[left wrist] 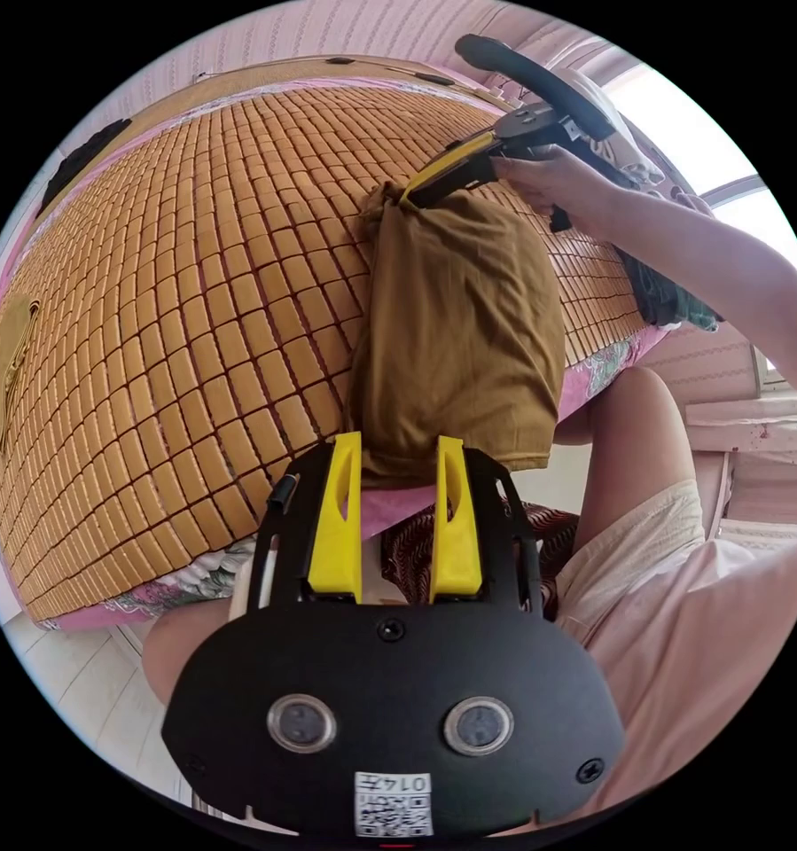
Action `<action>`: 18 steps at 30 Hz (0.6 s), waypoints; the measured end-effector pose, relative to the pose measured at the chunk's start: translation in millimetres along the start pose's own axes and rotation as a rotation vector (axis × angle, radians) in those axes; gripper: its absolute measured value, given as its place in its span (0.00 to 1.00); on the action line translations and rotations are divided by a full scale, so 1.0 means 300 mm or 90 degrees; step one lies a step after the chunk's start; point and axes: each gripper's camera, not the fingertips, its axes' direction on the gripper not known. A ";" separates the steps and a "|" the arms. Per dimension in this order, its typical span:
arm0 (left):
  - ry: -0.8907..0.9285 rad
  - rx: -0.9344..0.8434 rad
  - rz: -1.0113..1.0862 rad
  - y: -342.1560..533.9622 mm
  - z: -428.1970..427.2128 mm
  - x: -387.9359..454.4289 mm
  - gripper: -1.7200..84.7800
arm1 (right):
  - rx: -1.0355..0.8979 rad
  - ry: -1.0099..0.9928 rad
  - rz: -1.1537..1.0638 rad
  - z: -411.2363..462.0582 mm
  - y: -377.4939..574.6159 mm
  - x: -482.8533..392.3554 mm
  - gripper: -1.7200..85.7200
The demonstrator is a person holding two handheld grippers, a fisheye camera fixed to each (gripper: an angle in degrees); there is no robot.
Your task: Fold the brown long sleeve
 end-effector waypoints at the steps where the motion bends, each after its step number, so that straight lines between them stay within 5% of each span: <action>1: 0.001 0.003 0.000 0.003 -0.001 -0.002 0.16 | 0.000 0.008 -0.004 0.003 0.012 -0.007 0.04; 18: 0.054 0.091 -0.050 0.112 -0.046 -0.023 0.04 | 0.131 -0.056 0.011 -0.067 0.428 -0.028 0.05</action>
